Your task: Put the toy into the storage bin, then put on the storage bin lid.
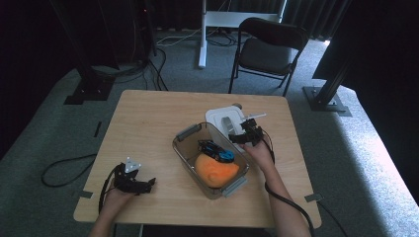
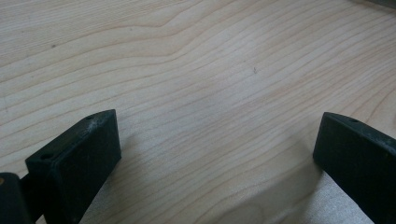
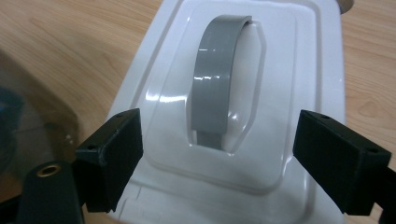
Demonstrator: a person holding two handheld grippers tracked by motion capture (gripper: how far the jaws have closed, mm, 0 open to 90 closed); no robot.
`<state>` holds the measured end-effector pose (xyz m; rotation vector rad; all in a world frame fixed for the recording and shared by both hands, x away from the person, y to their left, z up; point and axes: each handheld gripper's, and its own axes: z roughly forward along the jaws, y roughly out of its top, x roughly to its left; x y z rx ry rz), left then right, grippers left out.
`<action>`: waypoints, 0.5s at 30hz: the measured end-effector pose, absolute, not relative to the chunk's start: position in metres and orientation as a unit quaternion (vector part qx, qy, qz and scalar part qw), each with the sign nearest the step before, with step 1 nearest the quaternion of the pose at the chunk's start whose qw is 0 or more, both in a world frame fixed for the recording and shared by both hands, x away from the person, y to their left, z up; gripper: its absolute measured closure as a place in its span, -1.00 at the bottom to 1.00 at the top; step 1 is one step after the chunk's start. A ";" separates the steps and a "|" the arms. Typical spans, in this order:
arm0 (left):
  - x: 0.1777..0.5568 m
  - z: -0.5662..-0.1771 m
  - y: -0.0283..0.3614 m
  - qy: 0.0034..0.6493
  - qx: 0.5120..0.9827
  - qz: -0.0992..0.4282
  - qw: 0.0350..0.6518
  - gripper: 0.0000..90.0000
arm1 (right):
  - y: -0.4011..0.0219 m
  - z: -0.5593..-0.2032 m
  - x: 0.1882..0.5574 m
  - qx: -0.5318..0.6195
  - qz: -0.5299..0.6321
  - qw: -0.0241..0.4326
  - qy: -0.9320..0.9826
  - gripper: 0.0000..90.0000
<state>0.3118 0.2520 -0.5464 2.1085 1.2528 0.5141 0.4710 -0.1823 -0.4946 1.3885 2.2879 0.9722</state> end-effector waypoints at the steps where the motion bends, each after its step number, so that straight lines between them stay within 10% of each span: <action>1: 0.312 -0.546 0.252 0.475 0.799 0.195 0.312 -0.97 | -0.180 -0.496 0.474 0.486 0.335 0.146 0.794 -0.66; 15: 0.312 -0.546 0.252 0.475 0.799 0.195 0.313 -0.97 | -0.160 -0.510 0.494 0.485 0.296 0.149 0.810 -0.56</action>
